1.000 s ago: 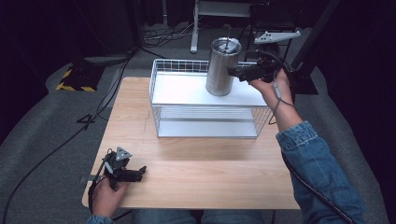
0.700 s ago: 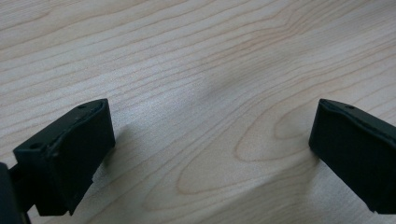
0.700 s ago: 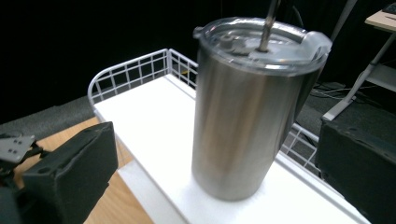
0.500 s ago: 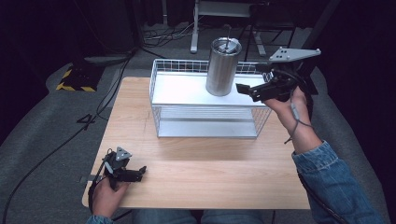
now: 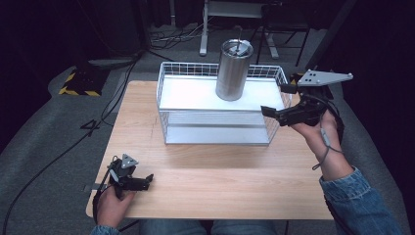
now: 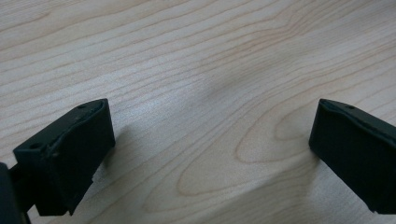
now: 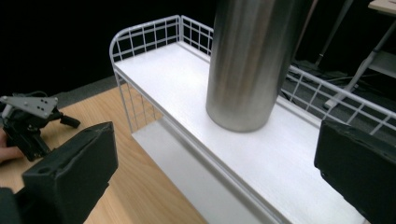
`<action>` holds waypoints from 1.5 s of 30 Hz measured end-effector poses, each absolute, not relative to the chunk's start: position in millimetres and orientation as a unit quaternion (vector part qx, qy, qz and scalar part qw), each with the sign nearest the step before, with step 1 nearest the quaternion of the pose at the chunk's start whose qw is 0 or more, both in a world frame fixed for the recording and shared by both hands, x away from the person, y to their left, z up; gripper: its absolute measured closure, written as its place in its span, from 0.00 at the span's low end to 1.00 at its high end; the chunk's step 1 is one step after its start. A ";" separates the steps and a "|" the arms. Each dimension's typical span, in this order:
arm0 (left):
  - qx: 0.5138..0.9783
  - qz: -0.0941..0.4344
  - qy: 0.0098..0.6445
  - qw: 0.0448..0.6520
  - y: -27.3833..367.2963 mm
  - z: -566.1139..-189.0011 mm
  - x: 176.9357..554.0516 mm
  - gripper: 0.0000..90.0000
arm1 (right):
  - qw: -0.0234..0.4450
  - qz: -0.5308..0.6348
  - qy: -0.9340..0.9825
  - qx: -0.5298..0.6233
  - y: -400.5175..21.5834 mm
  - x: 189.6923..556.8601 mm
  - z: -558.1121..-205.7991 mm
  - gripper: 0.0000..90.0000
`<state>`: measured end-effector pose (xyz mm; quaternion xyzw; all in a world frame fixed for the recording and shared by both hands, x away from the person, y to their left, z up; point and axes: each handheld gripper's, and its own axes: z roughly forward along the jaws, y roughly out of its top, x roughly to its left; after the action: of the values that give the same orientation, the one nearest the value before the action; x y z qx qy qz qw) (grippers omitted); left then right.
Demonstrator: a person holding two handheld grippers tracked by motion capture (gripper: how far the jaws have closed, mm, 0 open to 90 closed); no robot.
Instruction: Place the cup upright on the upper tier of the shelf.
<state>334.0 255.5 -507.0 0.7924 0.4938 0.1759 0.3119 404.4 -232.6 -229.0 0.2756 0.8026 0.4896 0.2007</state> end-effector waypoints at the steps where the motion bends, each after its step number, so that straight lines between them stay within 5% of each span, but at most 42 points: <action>1: 0.792 0.176 0.494 0.312 255.4 -507.0 334.1 0.01 | 0.199 0.486 0.805 0.277 -234.7 403.2 -231.5 0.00; 25: 0.792 0.176 0.494 0.312 255.4 -507.0 334.1 0.01 | 0.210 0.432 0.817 0.320 -288.2 376.4 -319.4 0.00; 45: 0.792 0.176 0.494 0.312 255.4 -507.0 334.1 0.01 | 0.174 0.404 0.825 0.356 -301.4 371.3 -402.7 0.02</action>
<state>334.1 255.4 -507.0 0.7924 0.4939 0.1762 0.3116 371.3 -301.4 -402.7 0.3562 0.8245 0.4036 0.1745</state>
